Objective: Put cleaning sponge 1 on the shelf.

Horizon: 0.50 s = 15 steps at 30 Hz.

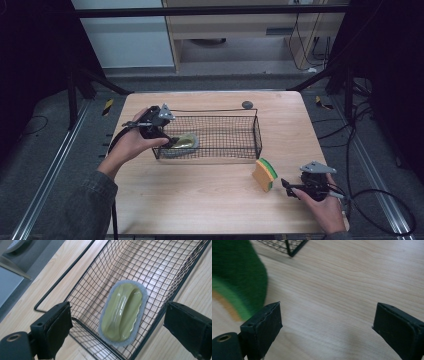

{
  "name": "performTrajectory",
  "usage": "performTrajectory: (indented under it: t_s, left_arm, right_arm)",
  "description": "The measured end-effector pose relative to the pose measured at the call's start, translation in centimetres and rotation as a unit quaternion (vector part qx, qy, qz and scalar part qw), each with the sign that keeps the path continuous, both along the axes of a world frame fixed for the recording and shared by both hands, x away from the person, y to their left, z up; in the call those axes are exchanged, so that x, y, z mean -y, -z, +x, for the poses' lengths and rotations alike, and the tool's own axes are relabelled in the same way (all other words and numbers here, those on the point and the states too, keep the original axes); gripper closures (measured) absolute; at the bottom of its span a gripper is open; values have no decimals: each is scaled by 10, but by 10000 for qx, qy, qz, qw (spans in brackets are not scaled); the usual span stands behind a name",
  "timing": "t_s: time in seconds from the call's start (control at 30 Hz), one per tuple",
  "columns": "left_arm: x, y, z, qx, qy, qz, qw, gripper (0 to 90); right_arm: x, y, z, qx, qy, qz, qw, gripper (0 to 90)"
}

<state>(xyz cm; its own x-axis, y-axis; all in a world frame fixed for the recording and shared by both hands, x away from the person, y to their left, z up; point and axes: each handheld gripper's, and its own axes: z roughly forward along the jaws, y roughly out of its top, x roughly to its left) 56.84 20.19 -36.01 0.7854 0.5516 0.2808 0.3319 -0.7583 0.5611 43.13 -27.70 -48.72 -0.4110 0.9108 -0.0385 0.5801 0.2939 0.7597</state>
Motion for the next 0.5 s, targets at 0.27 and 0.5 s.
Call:
performTrajectory:
  t_s: [0.27,0.5]
  left_arm:
    - [-23,0,-14,-10,-287,-303,9991,53]
    - [-38,5,-23,37,-542,-513,9972,47]
  right_arm:
    - [-16,-9,-25,3,-300,-185,9994,91]
    - [-25,-13,-34,15,-456,-169,9988,95]
